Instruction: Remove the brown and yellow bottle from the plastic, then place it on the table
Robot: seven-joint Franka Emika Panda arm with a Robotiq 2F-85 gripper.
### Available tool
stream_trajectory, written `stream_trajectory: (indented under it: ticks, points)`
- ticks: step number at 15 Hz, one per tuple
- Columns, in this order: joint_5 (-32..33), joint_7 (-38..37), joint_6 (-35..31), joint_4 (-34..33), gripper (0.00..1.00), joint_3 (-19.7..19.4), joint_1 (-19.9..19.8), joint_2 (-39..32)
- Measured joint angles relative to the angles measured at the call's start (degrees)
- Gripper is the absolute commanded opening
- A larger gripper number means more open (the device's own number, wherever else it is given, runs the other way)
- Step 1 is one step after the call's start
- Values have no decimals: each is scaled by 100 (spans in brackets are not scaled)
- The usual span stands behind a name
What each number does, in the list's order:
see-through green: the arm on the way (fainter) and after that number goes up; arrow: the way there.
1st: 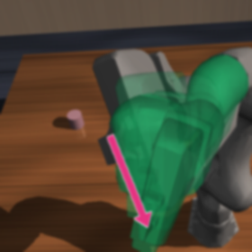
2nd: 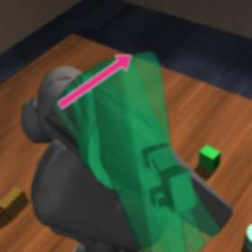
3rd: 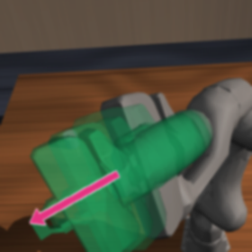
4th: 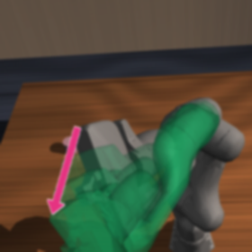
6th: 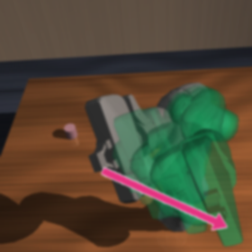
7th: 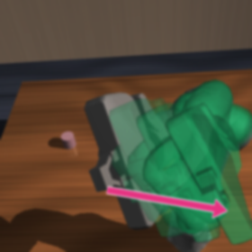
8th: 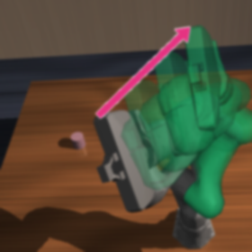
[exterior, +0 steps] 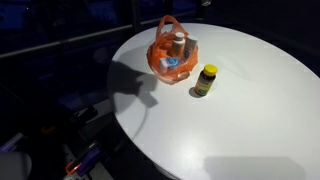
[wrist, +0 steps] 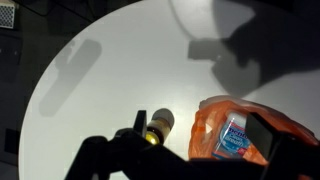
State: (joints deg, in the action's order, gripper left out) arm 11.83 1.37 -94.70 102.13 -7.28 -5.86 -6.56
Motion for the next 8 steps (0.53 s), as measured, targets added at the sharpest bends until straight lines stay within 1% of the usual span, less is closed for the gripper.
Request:
stream_trajectory:
  ticks: [8]
  points:
    - [0, 87, 48, 0, 100, 27, 0, 31]
